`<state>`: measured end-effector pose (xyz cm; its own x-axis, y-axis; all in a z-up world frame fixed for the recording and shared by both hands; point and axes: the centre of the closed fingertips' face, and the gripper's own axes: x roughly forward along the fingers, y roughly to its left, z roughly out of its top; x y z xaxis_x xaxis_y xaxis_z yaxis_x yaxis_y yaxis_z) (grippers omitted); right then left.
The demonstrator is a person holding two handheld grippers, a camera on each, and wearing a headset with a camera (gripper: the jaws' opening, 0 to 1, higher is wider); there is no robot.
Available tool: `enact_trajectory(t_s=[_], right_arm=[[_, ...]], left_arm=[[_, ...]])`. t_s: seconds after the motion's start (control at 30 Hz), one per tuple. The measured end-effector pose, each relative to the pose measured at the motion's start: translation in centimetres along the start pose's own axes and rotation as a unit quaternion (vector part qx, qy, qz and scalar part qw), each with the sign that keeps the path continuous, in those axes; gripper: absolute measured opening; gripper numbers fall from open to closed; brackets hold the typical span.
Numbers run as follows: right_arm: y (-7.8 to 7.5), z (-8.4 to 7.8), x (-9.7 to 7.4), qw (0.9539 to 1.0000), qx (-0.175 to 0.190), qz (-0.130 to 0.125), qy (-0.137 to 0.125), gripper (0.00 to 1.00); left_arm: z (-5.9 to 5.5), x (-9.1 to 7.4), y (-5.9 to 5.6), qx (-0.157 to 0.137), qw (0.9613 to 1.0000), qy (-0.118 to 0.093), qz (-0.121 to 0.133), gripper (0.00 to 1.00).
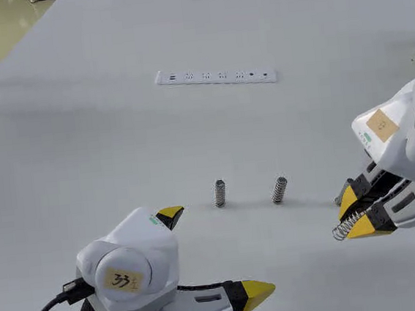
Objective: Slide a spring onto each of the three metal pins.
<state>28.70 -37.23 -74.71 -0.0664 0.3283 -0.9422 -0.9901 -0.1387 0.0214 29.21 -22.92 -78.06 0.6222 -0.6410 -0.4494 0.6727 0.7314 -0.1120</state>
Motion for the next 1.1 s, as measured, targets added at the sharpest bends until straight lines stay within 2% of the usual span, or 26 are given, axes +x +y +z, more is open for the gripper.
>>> enact_trajectory(t_s=[0.2, 0.33, 0.47, 0.73, 1.1], right_arm=[[-3.3, -2.6, -1.1, 0.9995, 0.009, -0.020, 0.020, 0.08], [-4.0, -3.6, -1.5, 0.9989, 0.008, -0.018, 0.042, 0.08], [-5.4, -4.2, -1.5, 0.9982, 0.007, -0.020, 0.056, 0.08], [-8.5, -5.5, -0.3, 0.9946, -0.001, -0.047, 0.093, 0.08], [-8.3, -5.3, 0.4, 0.9935, -0.008, -0.040, 0.106, 0.08]], left_arm=[[0.3, -0.1, 0.6, -0.001, 0.9999, -0.007, 0.009, 0.99], [0.5, -0.2, 0.9, -0.003, 0.9998, -0.011, 0.014, 0.99], [0.4, -0.3, 1.0, -0.005, 0.9998, -0.010, 0.016, 0.98], [0.1, -0.4, 1.0, -0.006, 0.9998, -0.005, 0.016, 0.98], [0.1, -0.4, 0.8, -0.012, 0.9999, -0.005, 0.011, 0.97]])
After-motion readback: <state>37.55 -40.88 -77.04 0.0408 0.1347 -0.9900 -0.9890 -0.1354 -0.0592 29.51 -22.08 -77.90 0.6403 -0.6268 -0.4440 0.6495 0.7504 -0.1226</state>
